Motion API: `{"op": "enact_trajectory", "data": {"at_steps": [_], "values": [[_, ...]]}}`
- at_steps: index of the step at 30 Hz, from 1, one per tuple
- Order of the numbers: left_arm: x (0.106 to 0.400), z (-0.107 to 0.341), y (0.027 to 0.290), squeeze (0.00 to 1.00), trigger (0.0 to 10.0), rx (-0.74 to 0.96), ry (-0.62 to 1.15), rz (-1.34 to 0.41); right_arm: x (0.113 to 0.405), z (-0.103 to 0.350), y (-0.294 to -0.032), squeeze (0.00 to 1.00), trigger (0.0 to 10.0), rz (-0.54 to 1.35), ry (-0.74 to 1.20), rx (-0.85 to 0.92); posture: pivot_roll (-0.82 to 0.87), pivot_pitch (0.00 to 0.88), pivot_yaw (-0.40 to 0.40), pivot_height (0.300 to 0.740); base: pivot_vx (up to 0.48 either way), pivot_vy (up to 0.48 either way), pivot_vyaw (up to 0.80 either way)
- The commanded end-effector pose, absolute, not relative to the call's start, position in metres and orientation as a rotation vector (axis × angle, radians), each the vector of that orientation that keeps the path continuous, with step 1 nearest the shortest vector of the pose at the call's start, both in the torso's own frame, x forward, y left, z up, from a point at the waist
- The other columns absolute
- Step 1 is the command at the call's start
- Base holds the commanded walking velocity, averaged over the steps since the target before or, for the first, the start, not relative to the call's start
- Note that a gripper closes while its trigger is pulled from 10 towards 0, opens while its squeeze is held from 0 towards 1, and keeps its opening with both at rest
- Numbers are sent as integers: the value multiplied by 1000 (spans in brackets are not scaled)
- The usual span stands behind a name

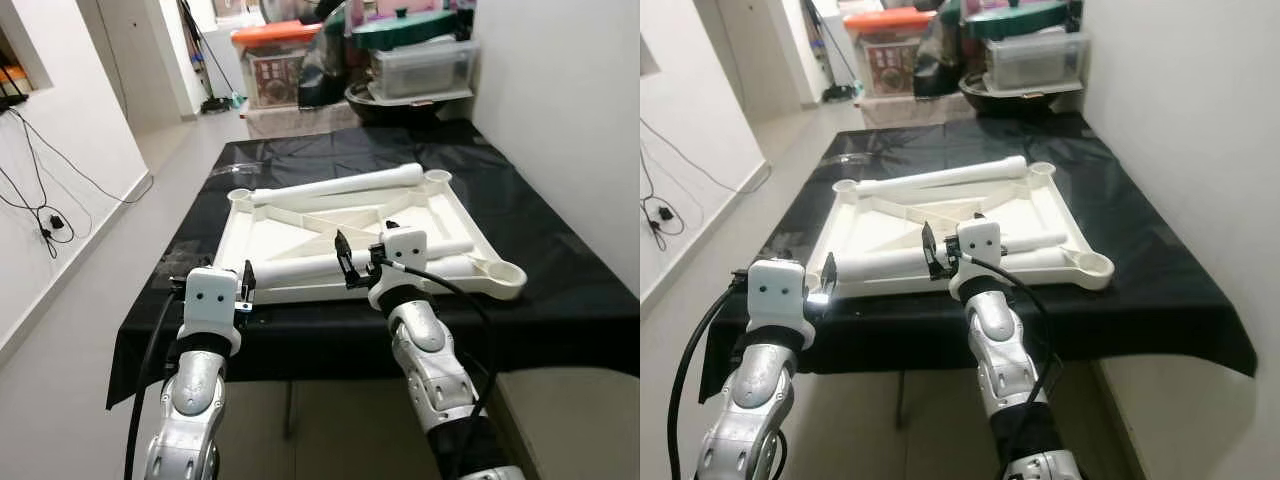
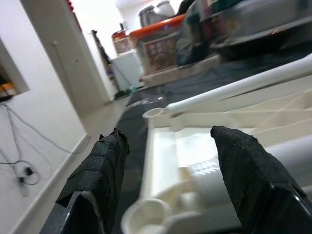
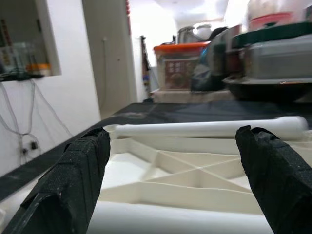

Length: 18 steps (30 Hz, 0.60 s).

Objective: Building children table

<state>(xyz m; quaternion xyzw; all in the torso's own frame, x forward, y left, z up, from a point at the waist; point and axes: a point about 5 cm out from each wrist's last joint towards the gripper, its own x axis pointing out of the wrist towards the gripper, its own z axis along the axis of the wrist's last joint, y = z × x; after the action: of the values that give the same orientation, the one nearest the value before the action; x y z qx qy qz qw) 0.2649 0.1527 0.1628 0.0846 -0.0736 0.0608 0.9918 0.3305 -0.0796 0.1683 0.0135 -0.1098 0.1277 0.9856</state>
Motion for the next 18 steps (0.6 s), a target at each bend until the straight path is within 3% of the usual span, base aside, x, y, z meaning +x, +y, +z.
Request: {"op": "enact_trajectory", "data": {"at_steps": [1,8,18], "values": [[268,164,151,0,10000,156,-143,103,331,170,-85,0,10000,234,-228,34,-48,0,48,740,251,0,0],[277,177,161,0,10000,154,-162,56,334,173,-89,0,10000,219,-233,34,-43,0,53,740,0,0,-800],[306,220,205,0,10000,216,-185,88,338,175,-92,0,10000,209,-226,23,-85,0,77,740,0,0,0]]}}
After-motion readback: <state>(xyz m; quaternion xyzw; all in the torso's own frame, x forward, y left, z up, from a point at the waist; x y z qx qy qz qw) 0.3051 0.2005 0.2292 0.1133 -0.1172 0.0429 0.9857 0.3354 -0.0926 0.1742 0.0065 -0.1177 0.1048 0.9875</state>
